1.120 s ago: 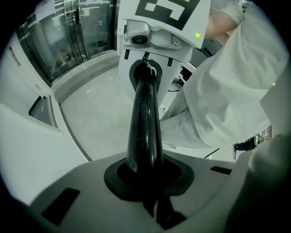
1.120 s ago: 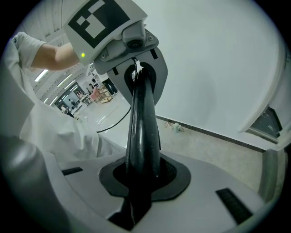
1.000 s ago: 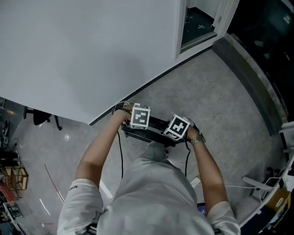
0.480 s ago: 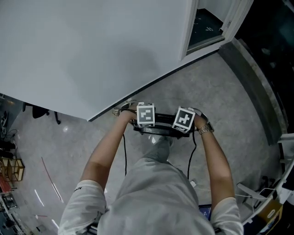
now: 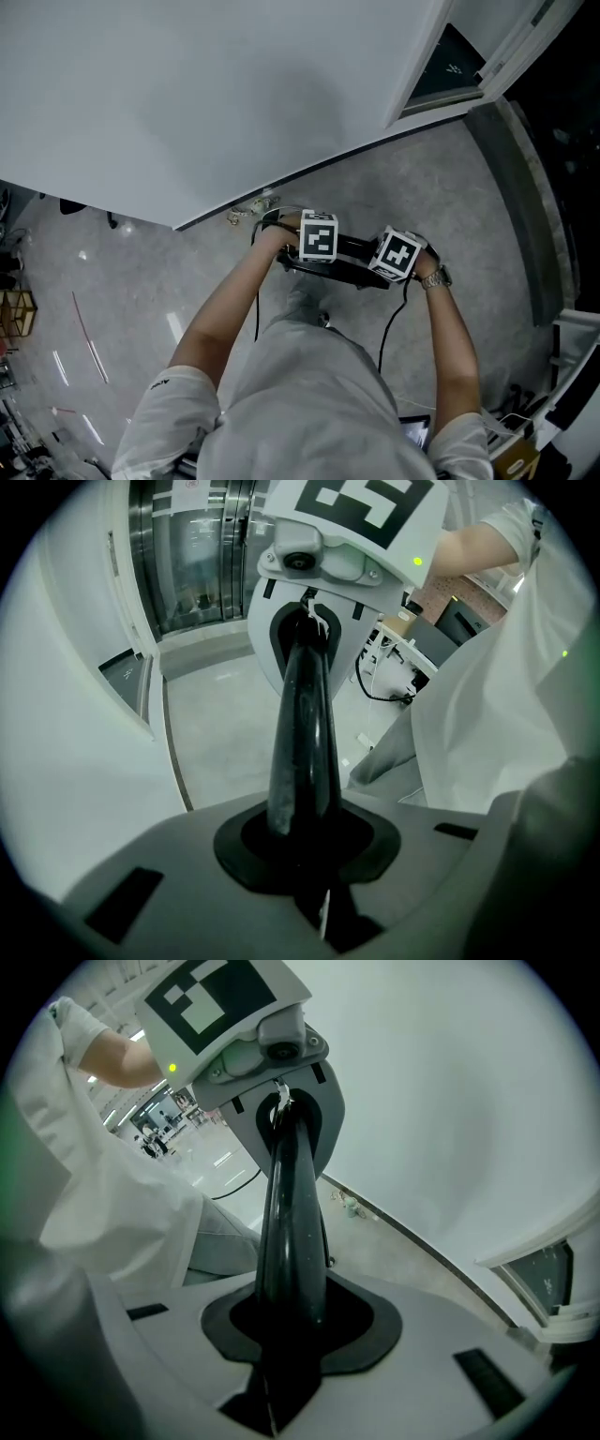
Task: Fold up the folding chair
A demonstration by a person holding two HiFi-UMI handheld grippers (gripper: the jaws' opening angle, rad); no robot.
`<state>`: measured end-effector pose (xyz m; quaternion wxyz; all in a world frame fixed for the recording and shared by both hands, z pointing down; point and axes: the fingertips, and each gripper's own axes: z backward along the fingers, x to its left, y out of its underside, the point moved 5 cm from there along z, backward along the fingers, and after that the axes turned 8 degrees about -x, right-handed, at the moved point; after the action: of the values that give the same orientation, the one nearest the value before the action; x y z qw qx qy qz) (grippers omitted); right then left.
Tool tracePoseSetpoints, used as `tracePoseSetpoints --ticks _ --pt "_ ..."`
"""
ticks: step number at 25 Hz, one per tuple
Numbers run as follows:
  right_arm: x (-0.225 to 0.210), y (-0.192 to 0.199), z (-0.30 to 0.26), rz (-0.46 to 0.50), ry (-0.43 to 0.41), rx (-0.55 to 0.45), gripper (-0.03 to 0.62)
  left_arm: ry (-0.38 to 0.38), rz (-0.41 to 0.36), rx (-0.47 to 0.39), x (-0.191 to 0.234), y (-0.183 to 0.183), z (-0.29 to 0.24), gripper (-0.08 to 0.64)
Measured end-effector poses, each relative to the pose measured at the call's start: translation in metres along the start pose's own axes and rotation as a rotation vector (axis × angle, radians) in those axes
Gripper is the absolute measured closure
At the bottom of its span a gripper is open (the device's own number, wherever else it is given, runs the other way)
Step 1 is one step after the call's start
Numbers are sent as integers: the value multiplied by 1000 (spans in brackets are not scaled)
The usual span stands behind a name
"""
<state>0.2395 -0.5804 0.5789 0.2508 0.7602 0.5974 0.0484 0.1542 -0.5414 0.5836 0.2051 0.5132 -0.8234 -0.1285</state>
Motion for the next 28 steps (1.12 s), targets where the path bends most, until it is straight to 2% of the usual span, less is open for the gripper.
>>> tracePoseSetpoints --ticks 4,8,9,11,18,22,28 --pt "-31 -3 0 -1 -18 56 445 21 4 -6 24 -1 2 502" --pt "-58 -7 1 -7 -28 104 442 41 -2 -7 51 -2 4 502" --pt "-63 -8 0 -24 -47 102 451 44 -5 -7 57 -1 5 502" --pt "-73 -11 -1 -51 -78 90 517 47 -10 -4 70 0 7 502" --pt "-104 -15 -4 -12 -89 142 526 33 -15 -12 100 2 3 503" --pt "-130 -31 -2 71 -97 156 534 -9 61 -13 117 7 14 504" --pt "-187 -77 0 298 -136 193 534 -99 166 -41 161 22 40 503"
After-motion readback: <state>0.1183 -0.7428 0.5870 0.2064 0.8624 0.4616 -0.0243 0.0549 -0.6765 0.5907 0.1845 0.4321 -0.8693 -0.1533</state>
